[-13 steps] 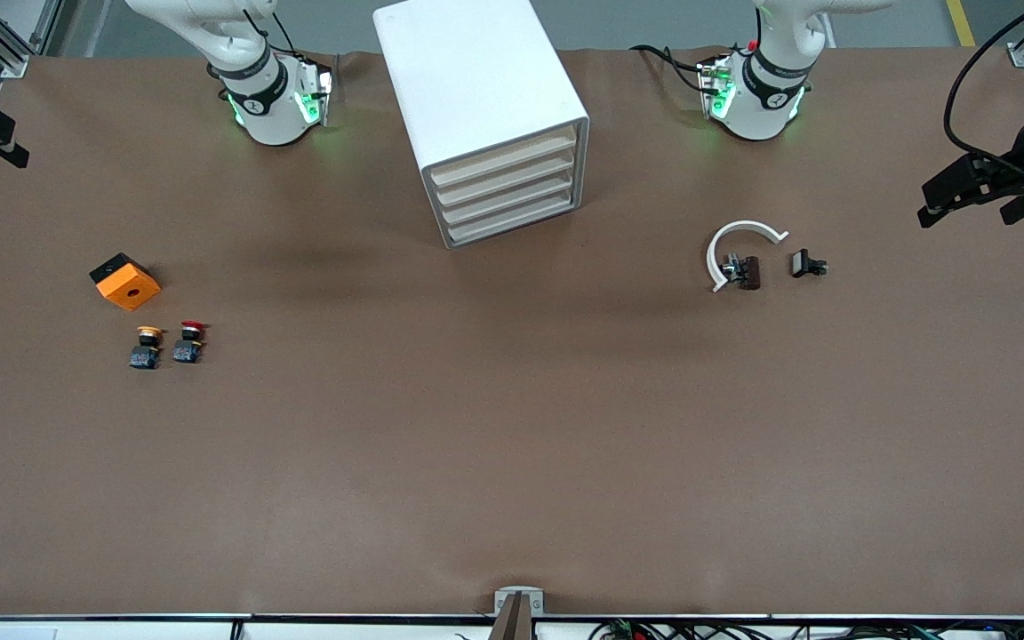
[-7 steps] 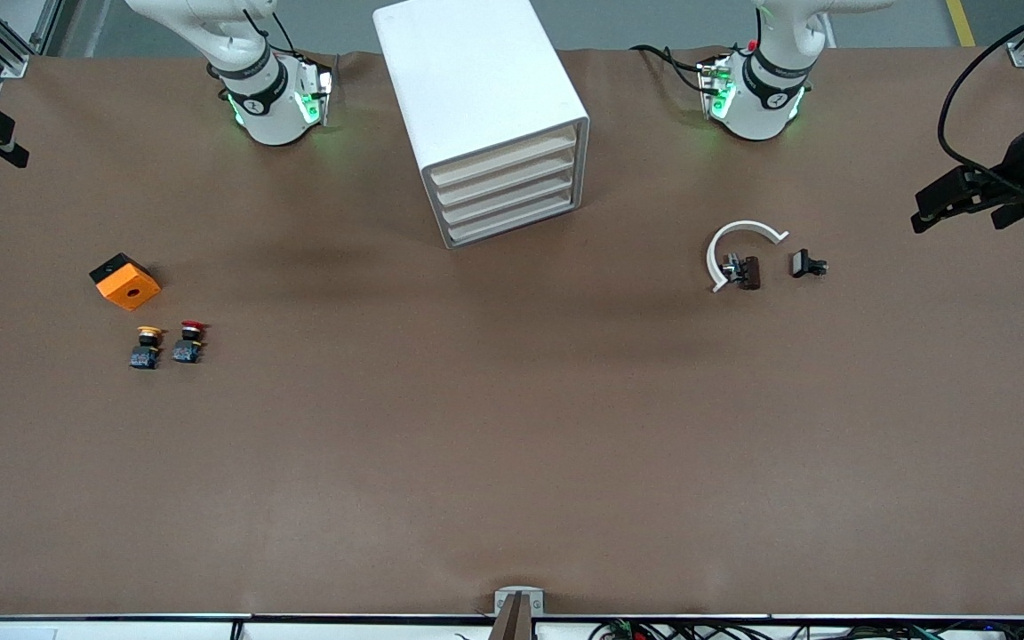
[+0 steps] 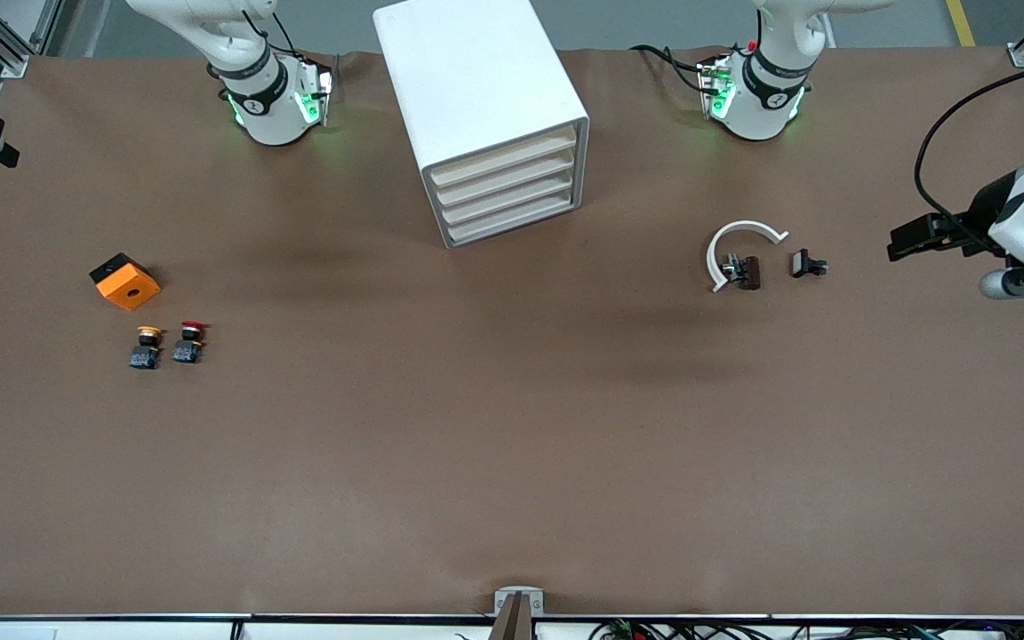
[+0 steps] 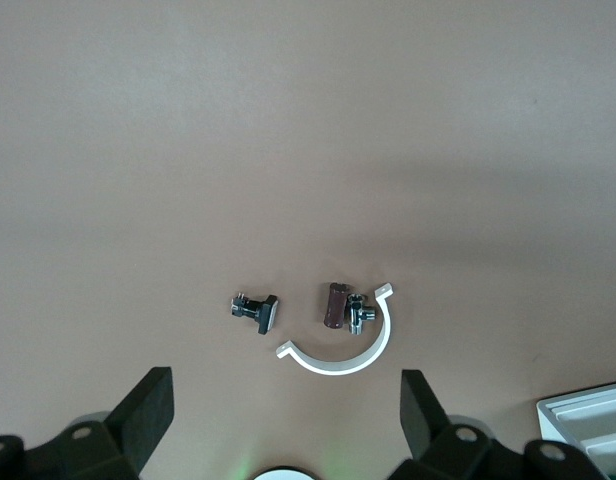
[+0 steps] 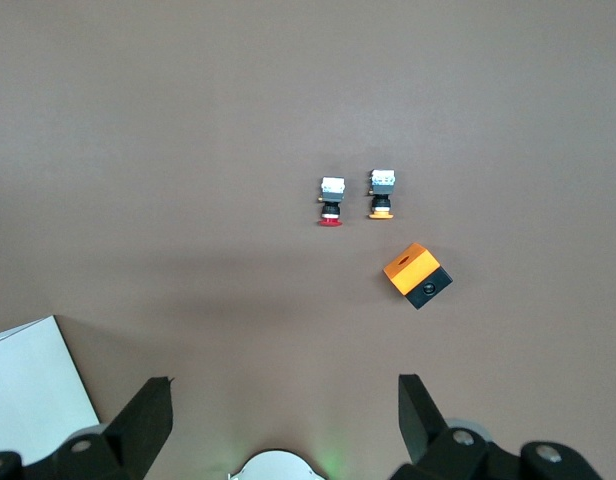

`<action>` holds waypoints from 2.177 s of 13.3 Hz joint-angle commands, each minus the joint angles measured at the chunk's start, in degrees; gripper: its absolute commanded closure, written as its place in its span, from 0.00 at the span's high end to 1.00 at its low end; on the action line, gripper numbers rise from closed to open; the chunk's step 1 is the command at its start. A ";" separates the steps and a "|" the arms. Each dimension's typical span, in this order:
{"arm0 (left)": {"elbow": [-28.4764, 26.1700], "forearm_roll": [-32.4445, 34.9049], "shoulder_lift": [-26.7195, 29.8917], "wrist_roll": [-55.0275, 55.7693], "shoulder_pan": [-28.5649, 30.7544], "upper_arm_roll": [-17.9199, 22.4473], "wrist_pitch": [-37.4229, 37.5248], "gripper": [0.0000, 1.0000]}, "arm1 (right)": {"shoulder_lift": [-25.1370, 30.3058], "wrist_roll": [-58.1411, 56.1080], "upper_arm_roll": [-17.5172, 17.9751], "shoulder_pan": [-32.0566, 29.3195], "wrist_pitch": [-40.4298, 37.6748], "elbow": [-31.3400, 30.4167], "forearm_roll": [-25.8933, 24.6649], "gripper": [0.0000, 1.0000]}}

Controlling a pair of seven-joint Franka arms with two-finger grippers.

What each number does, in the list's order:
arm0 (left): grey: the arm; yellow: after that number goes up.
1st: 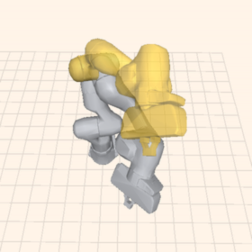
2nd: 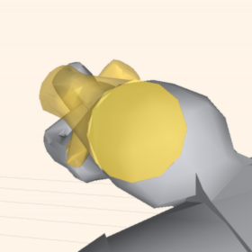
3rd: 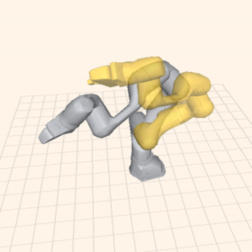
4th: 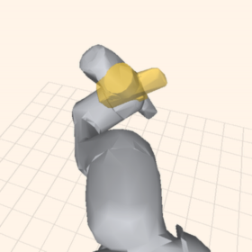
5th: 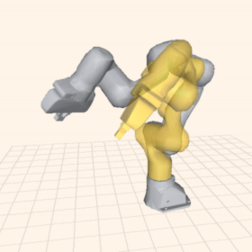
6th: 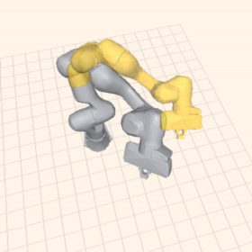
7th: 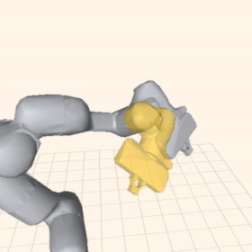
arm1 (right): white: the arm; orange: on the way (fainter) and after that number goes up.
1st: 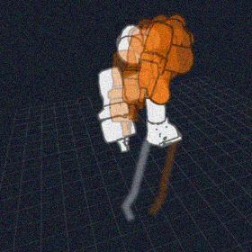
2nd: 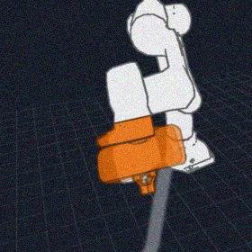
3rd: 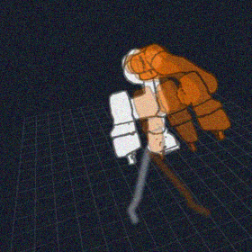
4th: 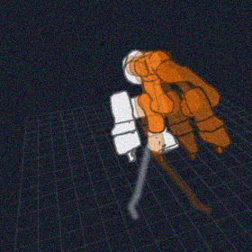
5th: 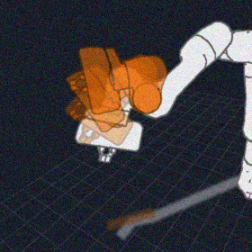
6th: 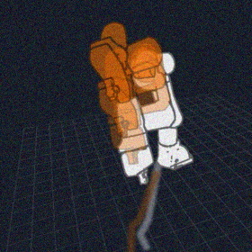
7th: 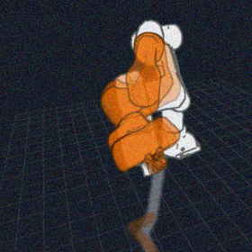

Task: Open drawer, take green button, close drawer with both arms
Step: 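Move the left gripper from rest toward the white drawer cabinet, then reach the left gripper to the front of a cabinet drawer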

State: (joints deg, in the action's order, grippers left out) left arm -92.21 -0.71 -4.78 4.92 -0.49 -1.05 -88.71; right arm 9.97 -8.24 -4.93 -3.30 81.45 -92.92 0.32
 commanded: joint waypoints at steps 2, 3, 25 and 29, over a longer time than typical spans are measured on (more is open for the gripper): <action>-2.70 -0.70 -2.16 0.53 0.05 -0.10 -4.01 1.00 | 0.84 0.42 0.45 -0.57 0.20 -0.51 -0.06 1.00; -3.06 -0.70 -2.86 0.53 0.05 -0.18 -4.71 1.00 | 0.84 0.42 0.45 -0.57 0.20 -0.51 -0.06 1.00; -3.77 -3.25 -24.66 42.07 -13.22 -4.05 -14.21 1.00 | 0.75 3.76 0.80 -0.39 0.20 -0.33 -0.06 1.00; -3.59 -5.62 -27.04 48.42 -14.28 -4.75 -14.21 1.00 | 0.75 3.76 0.72 -0.48 -0.06 -0.33 -0.06 1.00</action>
State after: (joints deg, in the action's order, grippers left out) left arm -96.19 -4.85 -31.13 51.71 -15.08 -5.39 -102.81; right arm 9.98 -5.15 -4.47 -3.32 81.48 -92.92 0.32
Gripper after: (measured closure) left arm 0.000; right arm 0.000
